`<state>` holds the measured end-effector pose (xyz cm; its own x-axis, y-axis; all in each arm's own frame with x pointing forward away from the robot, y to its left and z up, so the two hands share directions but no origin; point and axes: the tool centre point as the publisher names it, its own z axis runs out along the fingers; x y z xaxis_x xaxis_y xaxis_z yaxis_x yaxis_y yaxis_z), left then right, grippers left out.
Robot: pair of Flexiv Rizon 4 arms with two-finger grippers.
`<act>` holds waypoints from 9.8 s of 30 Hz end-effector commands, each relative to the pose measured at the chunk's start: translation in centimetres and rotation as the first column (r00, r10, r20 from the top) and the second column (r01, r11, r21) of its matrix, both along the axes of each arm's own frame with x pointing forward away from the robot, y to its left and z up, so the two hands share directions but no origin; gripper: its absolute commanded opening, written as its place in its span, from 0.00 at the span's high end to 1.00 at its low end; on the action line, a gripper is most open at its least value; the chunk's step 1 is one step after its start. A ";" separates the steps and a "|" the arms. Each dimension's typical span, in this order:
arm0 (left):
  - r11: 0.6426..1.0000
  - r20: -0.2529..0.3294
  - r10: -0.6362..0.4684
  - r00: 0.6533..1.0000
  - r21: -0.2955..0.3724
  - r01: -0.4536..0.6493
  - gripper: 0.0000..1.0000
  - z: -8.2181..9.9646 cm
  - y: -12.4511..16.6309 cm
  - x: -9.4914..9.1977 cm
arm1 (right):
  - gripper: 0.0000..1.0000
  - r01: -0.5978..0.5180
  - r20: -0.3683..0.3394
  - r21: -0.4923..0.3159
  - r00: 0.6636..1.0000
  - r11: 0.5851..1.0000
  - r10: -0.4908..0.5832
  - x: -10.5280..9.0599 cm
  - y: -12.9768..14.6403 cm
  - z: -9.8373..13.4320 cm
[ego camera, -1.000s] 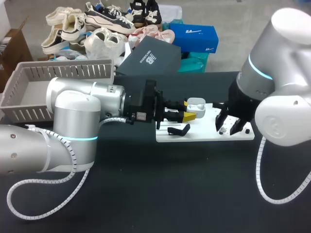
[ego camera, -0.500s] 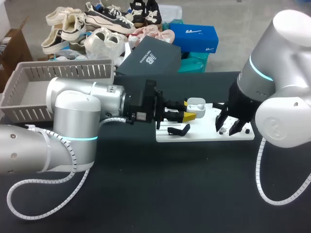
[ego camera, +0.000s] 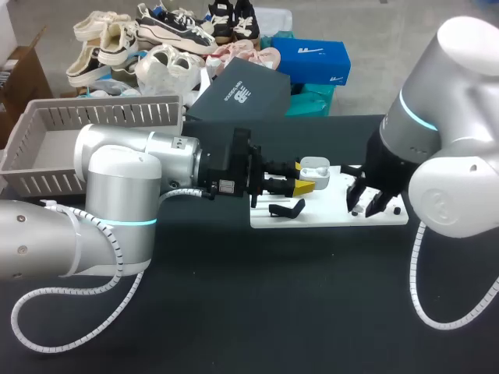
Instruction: Pick up each earbud case from the left stands, insert the matching earbuds, close the lid, and place the case in the box.
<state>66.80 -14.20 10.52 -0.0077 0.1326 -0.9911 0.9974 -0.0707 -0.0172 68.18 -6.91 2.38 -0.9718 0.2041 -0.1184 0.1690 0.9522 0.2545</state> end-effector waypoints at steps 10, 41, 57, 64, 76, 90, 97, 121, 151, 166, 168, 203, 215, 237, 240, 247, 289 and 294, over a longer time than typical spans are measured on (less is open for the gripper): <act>1.000 0.001 0.000 1.000 0.000 0.000 1.00 -0.1 0.0 0.0 | 0.81 0.000 -0.001 -0.004 1.000 1.000 0.000 0.1 0.0 -0.1; 1.000 0.001 0.000 1.000 0.000 0.000 1.00 -0.1 0.0 0.0 | 1.00 0.023 0.035 0.061 0.999 0.998 -0.025 -0.8 -1.1 2.2; 1.000 0.001 0.000 1.000 0.000 0.000 1.00 -0.1 0.0 0.0 | 1.00 0.023 0.255 0.061 0.966 0.998 -0.038 -2.2 -2.1 10.8; 1.000 0.001 0.000 1.000 0.000 0.000 1.00 -0.1 0.0 0.0 | 1.00 -0.041 0.355 -0.008 0.934 0.999 0.041 -3.0 -0.3 14.7; 1.000 0.001 0.000 1.000 0.000 0.000 1.00 -0.1 0.0 0.0 | 1.00 -0.180 0.350 -0.053 0.918 0.982 0.187 -3.5 3.1 18.3; 1.000 0.001 0.000 1.000 0.000 0.000 1.00 -0.1 0.0 0.0 | 1.00 -0.435 0.150 -0.083 0.884 0.896 0.443 -4.5 7.1 20.1; 1.000 0.001 0.000 1.000 0.000 0.000 1.00 -0.1 0.0 0.0 | 1.00 -0.510 0.027 -0.123 0.856 0.852 0.516 -4.3 8.0 19.4; 1.000 0.001 0.000 1.000 0.000 0.000 1.00 -0.1 0.0 0.0 | 1.00 -0.569 -0.082 -0.039 0.821 0.822 0.564 -4.4 8.2 17.1; 1.000 0.001 0.000 1.000 0.000 0.000 1.00 -0.1 0.0 0.0 | 1.00 -0.726 -0.006 0.068 0.686 0.685 0.728 -3.8 8.0 16.8; 1.000 0.001 0.000 1.000 0.000 0.000 1.00 -0.1 0.0 0.0 | 1.00 -0.714 0.005 0.031 0.700 0.699 0.714 -3.6 8.4 15.4; 1.000 0.001 0.000 1.000 0.000 0.000 1.00 -0.1 0.0 0.0 | 1.00 -0.702 0.006 0.023 0.712 0.712 0.702 -3.4 8.5 15.2; 1.000 0.001 0.000 1.000 0.000 0.000 1.00 -0.1 0.0 0.0 | 1.00 -0.650 0.002 -0.025 0.760 0.760 0.650 -2.8 9.3 13.8; 1.000 0.001 0.000 1.000 0.000 0.000 1.00 -0.1 0.0 0.0 | 1.00 -0.634 0.007 -0.036 0.773 0.773 0.635 -2.3 9.2 13.6; 1.000 0.001 0.000 1.000 0.000 0.000 1.00 -0.1 0.0 0.0 | 1.00 -0.635 0.007 -0.052 0.772 0.771 0.636 -2.4 9.2 13.3; 1.000 0.001 0.000 1.000 0.000 0.000 1.00 -0.1 0.0 0.0 | 1.00 -0.633 0.010 -0.064 0.772 0.771 0.635 -2.5 9.3 13.2; 1.000 0.001 0.000 1.000 0.000 0.000 1.00 -0.1 0.0 0.0 | 1.00 -0.634 0.012 -0.066 0.772 0.771 0.636 -2.6 9.4 13.0; 1.000 0.001 0.000 1.000 0.000 0.000 1.00 -0.1 0.0 0.0 | 0.39 -0.608 0.051 -0.089 0.788 0.789 0.614 -3.5 7.7 14.9; 1.000 0.001 0.000 1.000 0.000 0.000 1.00 -0.1 0.0 0.0 | 0.35 -0.582 0.047 -0.100 0.808 0.807 0.588 -3.5 6.7 14.6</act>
<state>66.79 -14.20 10.52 -0.0077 0.1327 -0.9911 0.9974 -0.0706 -0.0172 65.29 0.35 17.15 -0.8919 -0.4234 -0.1591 -0.4471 0.8783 0.1694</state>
